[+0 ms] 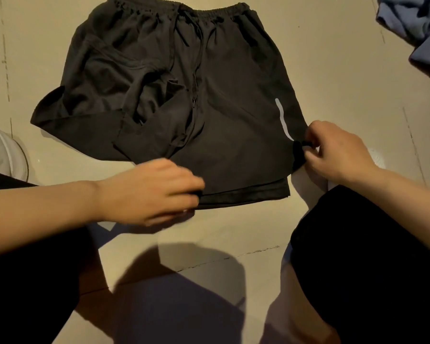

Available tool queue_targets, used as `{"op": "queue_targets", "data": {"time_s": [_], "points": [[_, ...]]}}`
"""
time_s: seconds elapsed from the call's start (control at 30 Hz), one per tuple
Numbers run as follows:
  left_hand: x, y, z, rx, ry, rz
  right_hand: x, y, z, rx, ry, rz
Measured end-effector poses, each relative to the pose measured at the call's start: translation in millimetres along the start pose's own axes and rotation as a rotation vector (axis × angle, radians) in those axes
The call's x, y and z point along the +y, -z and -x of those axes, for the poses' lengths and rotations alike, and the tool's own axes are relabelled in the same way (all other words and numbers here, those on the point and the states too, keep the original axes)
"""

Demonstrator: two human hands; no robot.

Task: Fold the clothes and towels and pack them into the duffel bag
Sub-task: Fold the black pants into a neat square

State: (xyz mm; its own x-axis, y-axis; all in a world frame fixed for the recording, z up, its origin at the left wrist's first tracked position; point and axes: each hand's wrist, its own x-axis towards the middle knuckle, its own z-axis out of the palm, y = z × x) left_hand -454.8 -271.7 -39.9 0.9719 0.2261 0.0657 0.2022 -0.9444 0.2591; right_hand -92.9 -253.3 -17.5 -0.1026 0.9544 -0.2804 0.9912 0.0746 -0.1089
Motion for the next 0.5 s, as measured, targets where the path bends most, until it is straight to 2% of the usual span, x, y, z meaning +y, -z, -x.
{"op": "queue_targets", "data": {"time_s": [0.1,0.17,0.23,0.3,0.4,0.5], "points": [[-28,8,4,0.149,0.389,0.057,-25,-2,4,-0.148,0.057,0.111],[-49,6,18,0.067,0.535,0.008,-39,-9,3,-0.287,-0.01,0.127],[-59,-2,32,-0.098,0.596,-0.001,-46,-15,2,-0.377,-0.119,0.009],[-57,-9,36,-0.175,0.618,-0.023,-46,-20,1,-0.402,-0.183,-0.112],[-49,-9,31,-0.143,0.658,0.012,-40,-21,0,-0.401,-0.199,-0.186],[-45,-6,30,-0.089,0.642,-0.019,-32,-15,-4,-0.377,-0.206,-0.142]]}}
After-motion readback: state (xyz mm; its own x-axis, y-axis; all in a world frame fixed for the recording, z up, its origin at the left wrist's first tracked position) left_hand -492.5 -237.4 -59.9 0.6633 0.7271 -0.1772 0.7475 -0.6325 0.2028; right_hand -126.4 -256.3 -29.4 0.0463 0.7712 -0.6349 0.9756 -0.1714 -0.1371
